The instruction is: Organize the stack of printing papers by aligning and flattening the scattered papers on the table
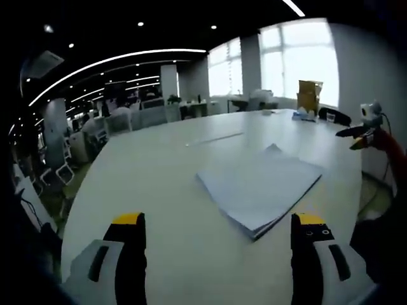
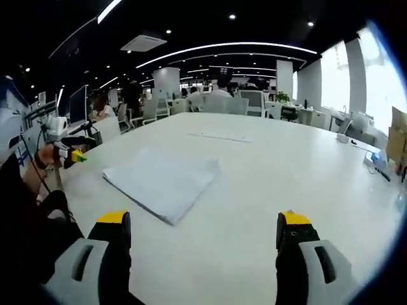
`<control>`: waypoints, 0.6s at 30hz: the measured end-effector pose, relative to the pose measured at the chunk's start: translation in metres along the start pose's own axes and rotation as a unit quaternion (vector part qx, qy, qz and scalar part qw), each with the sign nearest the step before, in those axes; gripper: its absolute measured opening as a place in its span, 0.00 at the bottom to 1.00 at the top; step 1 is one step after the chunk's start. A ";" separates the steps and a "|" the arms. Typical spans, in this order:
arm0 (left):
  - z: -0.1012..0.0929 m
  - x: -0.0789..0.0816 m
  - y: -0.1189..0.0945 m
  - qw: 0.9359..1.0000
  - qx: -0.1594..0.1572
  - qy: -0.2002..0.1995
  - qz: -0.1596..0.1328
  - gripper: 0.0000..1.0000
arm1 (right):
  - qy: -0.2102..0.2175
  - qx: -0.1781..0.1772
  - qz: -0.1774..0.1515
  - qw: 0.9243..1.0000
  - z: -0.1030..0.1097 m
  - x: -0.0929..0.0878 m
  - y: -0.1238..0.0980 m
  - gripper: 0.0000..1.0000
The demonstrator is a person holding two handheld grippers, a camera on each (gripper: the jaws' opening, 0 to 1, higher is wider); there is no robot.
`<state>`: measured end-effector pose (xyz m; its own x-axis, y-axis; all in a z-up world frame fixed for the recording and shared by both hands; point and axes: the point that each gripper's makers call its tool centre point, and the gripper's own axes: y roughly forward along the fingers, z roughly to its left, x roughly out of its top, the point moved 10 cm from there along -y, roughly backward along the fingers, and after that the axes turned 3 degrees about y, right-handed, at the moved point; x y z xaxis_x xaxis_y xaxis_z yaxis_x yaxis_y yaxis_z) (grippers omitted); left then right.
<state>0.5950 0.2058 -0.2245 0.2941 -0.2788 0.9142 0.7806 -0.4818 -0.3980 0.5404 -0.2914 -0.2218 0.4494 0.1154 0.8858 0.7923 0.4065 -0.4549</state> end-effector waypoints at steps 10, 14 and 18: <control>-0.002 0.002 -0.003 1.000 -0.001 0.001 -0.001 0.97 | -0.005 -0.003 0.005 1.000 0.002 0.000 -0.004 0.90; -0.004 0.002 -0.003 1.000 -0.003 0.004 0.002 0.97 | -0.003 -0.001 0.005 1.000 0.003 0.000 -0.005 0.90; -0.006 0.000 -0.002 1.000 -0.007 0.004 0.006 0.97 | -0.002 0.003 0.006 1.000 0.005 0.000 -0.006 0.90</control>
<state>0.5903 0.2021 -0.2239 0.2979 -0.2916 0.9090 0.7691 -0.4907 -0.4095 0.5332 -0.2890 -0.2190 0.4573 0.1245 0.8805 0.7842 0.4104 -0.4653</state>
